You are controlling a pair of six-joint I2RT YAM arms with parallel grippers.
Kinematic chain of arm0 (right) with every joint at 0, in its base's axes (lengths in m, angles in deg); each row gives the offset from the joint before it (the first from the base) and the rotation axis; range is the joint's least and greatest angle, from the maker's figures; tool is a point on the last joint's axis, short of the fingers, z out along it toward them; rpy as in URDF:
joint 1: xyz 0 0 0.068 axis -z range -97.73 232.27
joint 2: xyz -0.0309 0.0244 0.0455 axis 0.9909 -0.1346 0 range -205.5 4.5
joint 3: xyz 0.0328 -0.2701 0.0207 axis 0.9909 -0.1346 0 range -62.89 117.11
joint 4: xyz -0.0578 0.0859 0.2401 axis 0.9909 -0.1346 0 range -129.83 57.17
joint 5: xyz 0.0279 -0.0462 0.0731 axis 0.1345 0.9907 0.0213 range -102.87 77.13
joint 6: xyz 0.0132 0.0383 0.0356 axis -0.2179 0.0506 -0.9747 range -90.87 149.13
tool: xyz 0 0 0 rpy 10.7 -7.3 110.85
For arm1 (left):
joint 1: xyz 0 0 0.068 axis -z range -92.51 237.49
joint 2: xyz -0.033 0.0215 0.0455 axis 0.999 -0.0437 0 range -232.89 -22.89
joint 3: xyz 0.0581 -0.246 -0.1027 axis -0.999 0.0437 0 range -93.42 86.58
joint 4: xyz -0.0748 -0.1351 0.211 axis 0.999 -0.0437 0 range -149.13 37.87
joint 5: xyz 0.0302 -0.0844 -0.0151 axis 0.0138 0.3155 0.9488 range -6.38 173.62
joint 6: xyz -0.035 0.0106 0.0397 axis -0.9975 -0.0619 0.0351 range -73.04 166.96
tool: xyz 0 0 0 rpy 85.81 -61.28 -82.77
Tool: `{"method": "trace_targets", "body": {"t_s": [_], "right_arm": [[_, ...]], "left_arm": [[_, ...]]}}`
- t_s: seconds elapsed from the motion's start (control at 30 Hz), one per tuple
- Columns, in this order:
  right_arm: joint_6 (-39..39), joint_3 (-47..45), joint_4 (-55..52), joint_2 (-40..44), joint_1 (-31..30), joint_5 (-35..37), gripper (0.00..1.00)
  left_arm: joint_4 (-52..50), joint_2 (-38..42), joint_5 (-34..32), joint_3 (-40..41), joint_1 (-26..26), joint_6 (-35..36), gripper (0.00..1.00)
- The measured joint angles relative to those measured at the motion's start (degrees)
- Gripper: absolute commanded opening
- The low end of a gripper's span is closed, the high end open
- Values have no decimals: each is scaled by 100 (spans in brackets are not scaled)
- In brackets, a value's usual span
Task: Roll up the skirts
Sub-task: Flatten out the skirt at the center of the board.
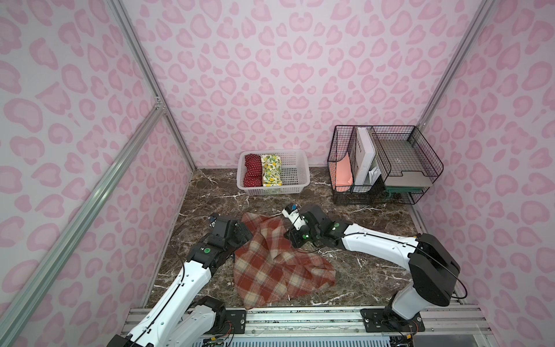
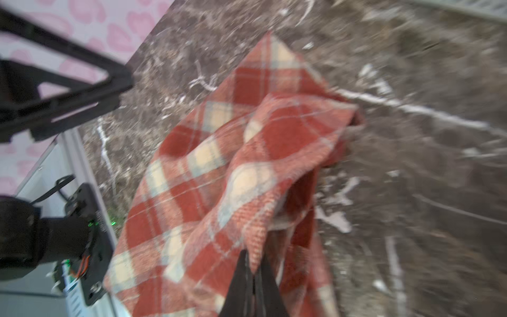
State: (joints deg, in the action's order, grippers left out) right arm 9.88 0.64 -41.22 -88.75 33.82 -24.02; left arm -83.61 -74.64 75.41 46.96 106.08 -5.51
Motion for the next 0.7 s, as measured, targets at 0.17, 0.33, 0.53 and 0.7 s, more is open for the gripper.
{"method": "trace_targets", "body": {"t_s": [0.17,0.33,0.53,0.7], "right_arm": [[603,627,-380,-286,918,841,58],[496,778,-651,-540,1298,2345,63],[109,42,-459,264,1051,3178,63],[-129,-741,-55,533,704,2446,60]], "left_arm": [[146,-81,140,9,-11,42,96],[149,-245,291,-76,-11,57,96],[94,-52,562,133,-11,-35,97],[57,26,361,420,-28,-157,88]]}}
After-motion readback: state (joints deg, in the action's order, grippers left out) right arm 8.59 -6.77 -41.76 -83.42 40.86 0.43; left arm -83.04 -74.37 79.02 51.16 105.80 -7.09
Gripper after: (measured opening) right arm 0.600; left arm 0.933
